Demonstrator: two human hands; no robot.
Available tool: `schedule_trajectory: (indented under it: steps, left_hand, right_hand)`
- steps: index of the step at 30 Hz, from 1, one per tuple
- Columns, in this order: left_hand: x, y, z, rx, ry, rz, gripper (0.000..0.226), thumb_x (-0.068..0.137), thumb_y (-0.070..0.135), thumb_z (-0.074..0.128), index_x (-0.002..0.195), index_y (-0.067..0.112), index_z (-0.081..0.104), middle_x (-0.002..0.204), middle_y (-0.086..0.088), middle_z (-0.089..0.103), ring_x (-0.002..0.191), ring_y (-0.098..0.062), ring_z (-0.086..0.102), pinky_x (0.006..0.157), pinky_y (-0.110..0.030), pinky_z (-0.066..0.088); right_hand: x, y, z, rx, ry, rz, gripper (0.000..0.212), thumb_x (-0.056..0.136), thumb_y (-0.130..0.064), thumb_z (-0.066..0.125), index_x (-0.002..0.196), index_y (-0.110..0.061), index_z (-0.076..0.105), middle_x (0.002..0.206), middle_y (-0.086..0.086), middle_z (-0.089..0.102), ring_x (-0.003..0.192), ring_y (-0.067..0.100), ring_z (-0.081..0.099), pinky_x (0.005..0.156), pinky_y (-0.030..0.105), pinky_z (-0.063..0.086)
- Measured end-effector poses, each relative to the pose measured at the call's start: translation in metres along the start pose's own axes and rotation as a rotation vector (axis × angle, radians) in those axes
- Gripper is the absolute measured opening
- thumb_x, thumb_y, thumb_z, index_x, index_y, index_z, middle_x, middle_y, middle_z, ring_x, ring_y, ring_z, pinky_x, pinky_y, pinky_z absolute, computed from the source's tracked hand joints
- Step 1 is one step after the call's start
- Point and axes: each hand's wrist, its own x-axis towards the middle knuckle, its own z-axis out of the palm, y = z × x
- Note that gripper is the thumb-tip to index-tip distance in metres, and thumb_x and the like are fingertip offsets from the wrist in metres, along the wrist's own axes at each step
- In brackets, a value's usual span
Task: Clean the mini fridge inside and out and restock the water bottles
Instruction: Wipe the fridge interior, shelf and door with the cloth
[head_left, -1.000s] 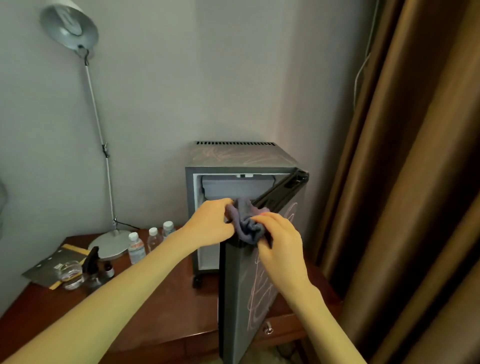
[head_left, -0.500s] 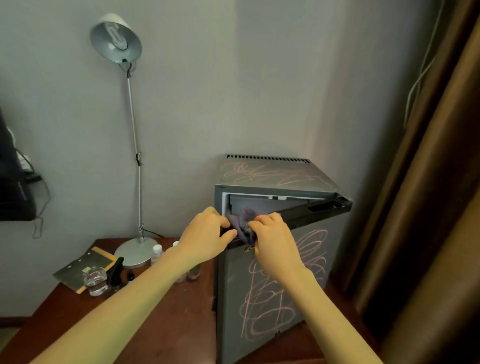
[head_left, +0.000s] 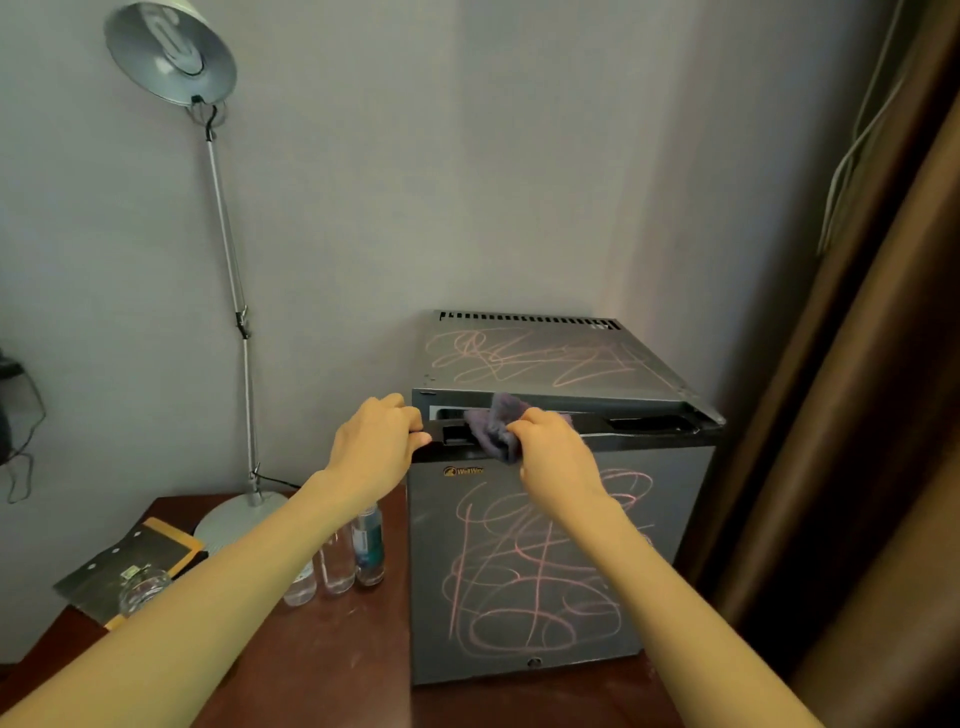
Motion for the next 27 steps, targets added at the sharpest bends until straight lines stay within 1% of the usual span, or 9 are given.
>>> schedule_trajectory:
  steps: [3,6,9,11,14,19,23,25,27]
  left_hand:
    - [0.010,-0.005,0.006,0.043,0.008,0.004,0.029,0.096,0.033,0.049,0.110,0.015,0.066,0.110,-0.003,0.057,0.100,-0.025,0.048,0.068,-0.033,0.043]
    - [0.017,-0.008,0.010,0.027,0.018,0.018,0.028,0.096,0.030,0.051,0.109,0.012,0.067,0.118,-0.003,0.054,0.103,-0.026,0.046,0.067,-0.034,0.040]
    - [0.023,-0.011,0.013,0.025,0.018,0.018,0.026,0.096,0.028,0.052,0.108,0.011,0.067,0.119,-0.003,0.052,0.103,-0.027,0.044,0.067,-0.033,0.036]
    - [0.027,-0.013,0.016,0.020,0.022,0.014,0.025,0.096,0.027,0.052,0.108,0.011,0.067,0.119,-0.003,0.052,0.102,-0.027,0.044,0.067,-0.034,0.036]
    - [0.031,-0.014,0.019,0.005,0.037,0.001,0.025,0.096,0.026,0.052,0.108,0.011,0.067,0.117,-0.005,0.052,0.101,-0.028,0.046,0.068,-0.035,0.039]
    - [0.035,-0.017,0.023,-0.012,0.027,-0.019,0.024,0.096,0.028,0.051,0.108,0.012,0.065,0.109,-0.005,0.051,0.098,-0.027,0.049,0.065,-0.034,0.037]
    - [0.037,-0.019,0.022,-0.044,0.006,-0.037,0.025,0.097,0.030,0.050,0.109,0.015,0.064,0.103,-0.003,0.054,0.094,-0.028,0.053,0.065,-0.034,0.038]
    - [0.038,-0.019,0.020,-0.054,-0.013,-0.046,0.023,0.096,0.030,0.051,0.107,0.015,0.065,0.100,-0.002,0.056,0.094,-0.027,0.055,0.065,-0.033,0.038]
    - [0.039,-0.018,0.018,-0.076,-0.033,-0.053,0.021,0.096,0.029,0.053,0.104,0.014,0.065,0.097,-0.002,0.058,0.092,-0.027,0.056,0.067,-0.034,0.040]
  right_hand:
    - [0.002,0.041,-0.003,0.012,0.043,0.056,0.029,0.090,-0.008,0.052,0.114,-0.013,0.066,0.124,0.008,0.055,0.115,0.027,0.049,0.093,0.035,0.042]
    - [-0.006,0.092,-0.015,-0.006,0.063,0.183,0.026,0.085,-0.005,0.055,0.106,-0.009,0.070,0.115,0.013,0.061,0.109,0.033,0.055,0.091,0.037,0.045]
    - [-0.020,0.138,-0.032,-0.074,0.042,0.286,0.026,0.078,0.000,0.059,0.099,-0.007,0.072,0.107,0.016,0.065,0.101,0.036,0.059,0.085,0.040,0.048]
    - [-0.021,0.150,-0.036,-0.096,0.027,0.286,0.026,0.077,0.002,0.059,0.098,-0.007,0.072,0.105,0.014,0.065,0.099,0.035,0.059,0.083,0.039,0.048]
    - [-0.018,0.152,-0.031,-0.114,0.035,0.261,0.022,0.079,0.000,0.061,0.096,-0.008,0.072,0.102,0.013,0.065,0.096,0.033,0.059,0.081,0.039,0.048]
    - [-0.015,0.140,-0.024,-0.105,0.066,0.239,0.028,0.077,0.002,0.063,0.101,-0.008,0.072,0.106,0.013,0.065,0.101,0.034,0.058,0.084,0.039,0.047]
    - [-0.001,0.107,-0.015,-0.046,0.082,0.132,0.024,0.079,0.000,0.064,0.101,-0.007,0.072,0.103,0.014,0.064,0.098,0.035,0.058,0.083,0.040,0.046]
    - [0.010,0.085,-0.008,-0.021,0.080,0.076,0.021,0.078,0.000,0.065,0.097,-0.006,0.072,0.100,0.015,0.064,0.097,0.037,0.058,0.080,0.040,0.046]
    - [0.020,0.062,-0.002,0.005,0.077,0.014,0.018,0.078,-0.003,0.066,0.094,-0.007,0.072,0.101,0.014,0.064,0.100,0.036,0.057,0.079,0.038,0.046]
